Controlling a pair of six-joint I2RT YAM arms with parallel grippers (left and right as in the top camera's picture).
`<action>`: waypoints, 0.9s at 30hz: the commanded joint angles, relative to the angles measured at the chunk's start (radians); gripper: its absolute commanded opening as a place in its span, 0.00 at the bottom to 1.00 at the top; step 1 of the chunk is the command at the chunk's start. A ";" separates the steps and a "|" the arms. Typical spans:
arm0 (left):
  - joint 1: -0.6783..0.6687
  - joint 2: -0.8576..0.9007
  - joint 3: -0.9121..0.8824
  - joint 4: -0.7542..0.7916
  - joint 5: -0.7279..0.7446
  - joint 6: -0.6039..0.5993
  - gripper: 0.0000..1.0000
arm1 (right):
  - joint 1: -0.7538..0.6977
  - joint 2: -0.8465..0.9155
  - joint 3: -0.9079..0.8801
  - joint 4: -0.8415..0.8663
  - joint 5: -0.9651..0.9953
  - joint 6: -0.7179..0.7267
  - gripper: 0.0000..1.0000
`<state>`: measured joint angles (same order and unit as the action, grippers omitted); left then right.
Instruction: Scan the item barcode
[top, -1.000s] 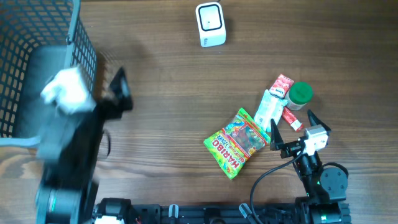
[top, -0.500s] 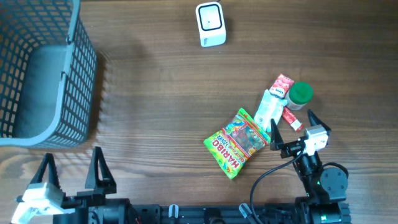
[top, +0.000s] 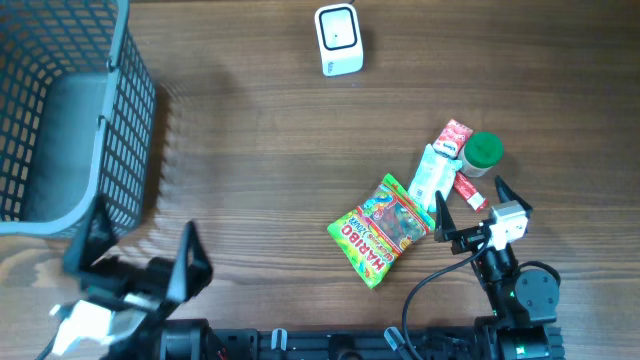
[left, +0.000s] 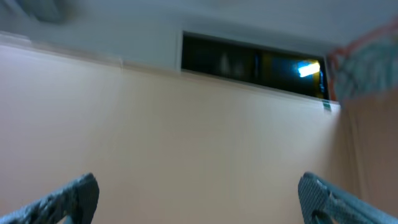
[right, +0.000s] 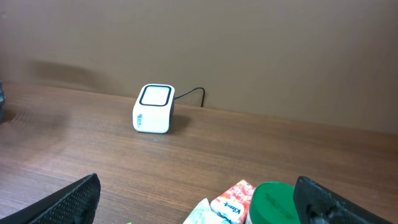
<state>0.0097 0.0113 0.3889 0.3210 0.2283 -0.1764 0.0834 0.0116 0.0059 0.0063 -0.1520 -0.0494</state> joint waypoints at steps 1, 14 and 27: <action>0.009 -0.008 -0.156 0.054 0.066 0.013 1.00 | -0.004 -0.008 -0.001 0.003 0.011 -0.003 1.00; 0.010 -0.008 -0.383 -0.081 0.041 0.016 1.00 | -0.004 -0.008 -0.001 0.003 0.011 -0.003 1.00; 0.018 -0.008 -0.383 -0.390 -0.107 0.251 1.00 | -0.004 -0.008 -0.001 0.003 0.011 -0.003 1.00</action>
<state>0.0147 0.0120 0.0067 -0.0536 0.1726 -0.0200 0.0834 0.0116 0.0059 0.0063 -0.1520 -0.0494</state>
